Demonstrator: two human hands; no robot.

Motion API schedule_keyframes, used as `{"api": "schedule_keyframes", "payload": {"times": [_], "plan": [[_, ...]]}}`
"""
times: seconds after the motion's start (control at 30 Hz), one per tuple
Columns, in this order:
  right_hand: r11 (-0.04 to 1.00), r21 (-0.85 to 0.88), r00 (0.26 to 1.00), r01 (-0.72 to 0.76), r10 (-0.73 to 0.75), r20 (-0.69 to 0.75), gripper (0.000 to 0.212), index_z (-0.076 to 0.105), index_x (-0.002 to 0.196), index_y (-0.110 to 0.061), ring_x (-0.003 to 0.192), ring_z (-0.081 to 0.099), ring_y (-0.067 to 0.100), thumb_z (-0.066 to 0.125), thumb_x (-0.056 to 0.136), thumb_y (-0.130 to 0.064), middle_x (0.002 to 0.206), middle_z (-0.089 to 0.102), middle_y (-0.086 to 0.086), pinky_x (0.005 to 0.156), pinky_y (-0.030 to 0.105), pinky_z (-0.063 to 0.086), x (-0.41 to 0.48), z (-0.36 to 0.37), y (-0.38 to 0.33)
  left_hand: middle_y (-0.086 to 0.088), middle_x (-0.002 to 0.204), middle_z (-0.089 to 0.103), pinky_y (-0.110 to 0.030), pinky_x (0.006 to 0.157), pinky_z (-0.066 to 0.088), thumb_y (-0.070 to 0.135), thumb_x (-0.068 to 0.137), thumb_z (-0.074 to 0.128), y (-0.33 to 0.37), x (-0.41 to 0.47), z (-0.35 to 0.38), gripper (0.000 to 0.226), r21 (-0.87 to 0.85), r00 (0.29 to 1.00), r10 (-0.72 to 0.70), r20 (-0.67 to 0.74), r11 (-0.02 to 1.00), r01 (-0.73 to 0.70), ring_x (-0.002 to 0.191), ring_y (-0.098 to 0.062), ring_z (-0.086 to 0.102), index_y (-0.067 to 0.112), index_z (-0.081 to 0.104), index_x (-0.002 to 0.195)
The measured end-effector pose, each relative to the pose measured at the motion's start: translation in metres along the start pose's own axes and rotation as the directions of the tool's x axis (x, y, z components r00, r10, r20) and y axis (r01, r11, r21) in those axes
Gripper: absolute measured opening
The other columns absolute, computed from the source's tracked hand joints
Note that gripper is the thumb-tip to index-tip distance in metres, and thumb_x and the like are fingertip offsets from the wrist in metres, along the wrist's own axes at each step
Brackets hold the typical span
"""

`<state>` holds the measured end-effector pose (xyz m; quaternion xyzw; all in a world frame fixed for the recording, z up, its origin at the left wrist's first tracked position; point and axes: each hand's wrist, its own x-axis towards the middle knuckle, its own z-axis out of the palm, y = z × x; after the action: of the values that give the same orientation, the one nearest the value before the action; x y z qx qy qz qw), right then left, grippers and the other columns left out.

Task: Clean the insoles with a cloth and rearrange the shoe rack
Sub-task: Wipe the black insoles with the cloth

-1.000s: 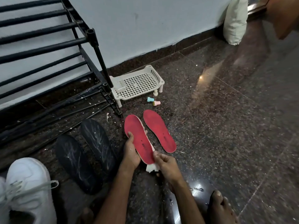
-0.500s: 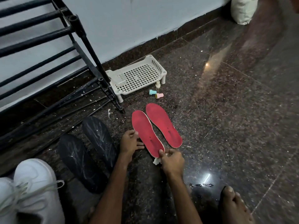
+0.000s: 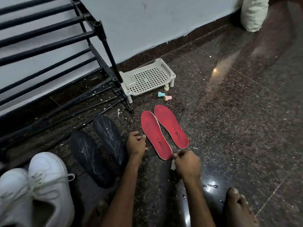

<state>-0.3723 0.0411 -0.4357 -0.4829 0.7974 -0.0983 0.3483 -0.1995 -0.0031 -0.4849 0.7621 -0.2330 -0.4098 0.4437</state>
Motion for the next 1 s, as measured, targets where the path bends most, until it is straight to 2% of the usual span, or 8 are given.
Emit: {"api": "schedule_keyframes", "payload": {"times": [0.1,0.27,0.33,0.5,0.63,0.7,0.9,1.0], "plan": [[0.983,0.083,0.986,0.163,-0.165,0.018,0.025,0.071,0.112,-0.017,0.101,0.067,0.026,0.064,0.091,-0.03,0.107,0.073,0.009,0.084,0.03,0.05,-0.008,0.009,-0.044,-0.002,0.097,0.066,-0.037,0.057,0.057,0.016,0.094,0.062,0.004,0.001,-0.041,0.017,0.019,0.981,0.037,-0.19,0.999,-0.034,0.078,-0.024,0.065,0.021,0.059,0.11],[0.925,-0.07,0.923,0.373,-0.363,0.128,0.024,0.066,0.105,-0.01,0.105,0.063,0.032,0.06,0.092,-0.029,0.109,0.068,0.014,0.083,0.036,0.049,-0.025,0.073,-0.094,-0.016,0.115,0.067,-0.036,0.088,0.047,0.013,0.093,0.06,-0.015,0.014,-0.117,0.025,0.137,0.881,-0.019,-0.473,0.986,0.095,0.102,-0.033,0.063,0.007,0.064,0.117],[0.902,-0.151,0.911,0.404,-0.381,0.158,0.03,0.061,0.114,-0.009,0.113,0.059,0.033,0.059,0.093,-0.03,0.118,0.063,0.015,0.089,0.037,0.047,-0.03,0.094,-0.1,-0.018,0.119,0.065,-0.041,0.093,0.051,0.017,0.091,0.061,-0.021,0.023,-0.124,0.031,0.221,0.906,-0.072,-0.416,0.959,0.178,0.106,-0.036,0.063,0.009,0.062,0.121],[0.883,-0.175,0.893,0.435,-0.399,0.207,0.031,0.058,0.116,-0.009,0.114,0.057,0.033,0.06,0.092,-0.029,0.123,0.056,0.013,0.09,0.038,0.048,-0.027,0.125,-0.093,-0.014,0.104,0.07,-0.048,0.08,0.058,0.018,0.088,0.062,-0.026,0.03,-0.109,0.024,0.263,0.965,-0.099,-0.243,0.951,0.164,0.094,-0.035,0.067,0.009,0.066,0.111],[0.957,0.08,0.939,0.278,-0.288,0.187,0.009,0.068,0.084,-0.014,0.093,0.068,0.026,0.065,0.087,-0.022,0.096,0.073,0.011,0.075,0.028,0.049,-0.014,0.119,-0.08,-0.009,0.081,0.067,-0.033,0.058,0.059,0.005,0.096,0.054,-0.023,0.015,-0.11,0.014,0.042,0.977,-0.156,-0.144,0.986,0.164,0.069,-0.027,0.064,0.007,0.067,0.103],[0.944,0.242,0.937,0.226,-0.279,0.212,0.011,0.07,0.086,-0.014,0.08,0.069,0.02,0.068,0.088,-0.024,0.085,0.073,0.006,0.068,0.024,0.048,-0.011,0.108,-0.072,-0.007,0.081,0.062,-0.024,0.046,0.052,0.001,0.099,0.048,-0.018,0.003,-0.113,0.017,-0.078,0.984,-0.175,-0.044,0.982,0.172,0.062,-0.017,0.055,0.004,0.061,0.11],[0.877,0.354,0.883,0.327,-0.416,0.216,0.01,0.074,0.095,-0.011,0.082,0.066,0.008,0.069,0.088,-0.015,0.09,0.074,0.001,0.081,0.024,0.052,-0.018,0.055,-0.051,-0.004,0.086,0.066,-0.024,0.055,0.055,0.003,0.1,0.05,0.005,-0.044,-0.116,0.017,-0.193,0.954,-0.129,0.27,0.964,0.185,0.068,-0.013,0.059,0.008,0.06,0.113],[0.84,0.345,0.87,0.418,-0.479,0.113,0.01,0.075,0.095,-0.011,0.078,0.066,0.006,0.069,0.088,-0.013,0.087,0.074,-0.002,0.068,0.009,0.047,-0.029,0.012,-0.037,-0.004,0.091,0.07,-0.035,0.071,0.06,0.011,0.098,0.056,0.026,-0.065,-0.108,0.016,-0.188,0.913,-0.076,0.401,0.969,0.163,0.072,-0.013,0.064,0.01,0.065,0.112]]}}
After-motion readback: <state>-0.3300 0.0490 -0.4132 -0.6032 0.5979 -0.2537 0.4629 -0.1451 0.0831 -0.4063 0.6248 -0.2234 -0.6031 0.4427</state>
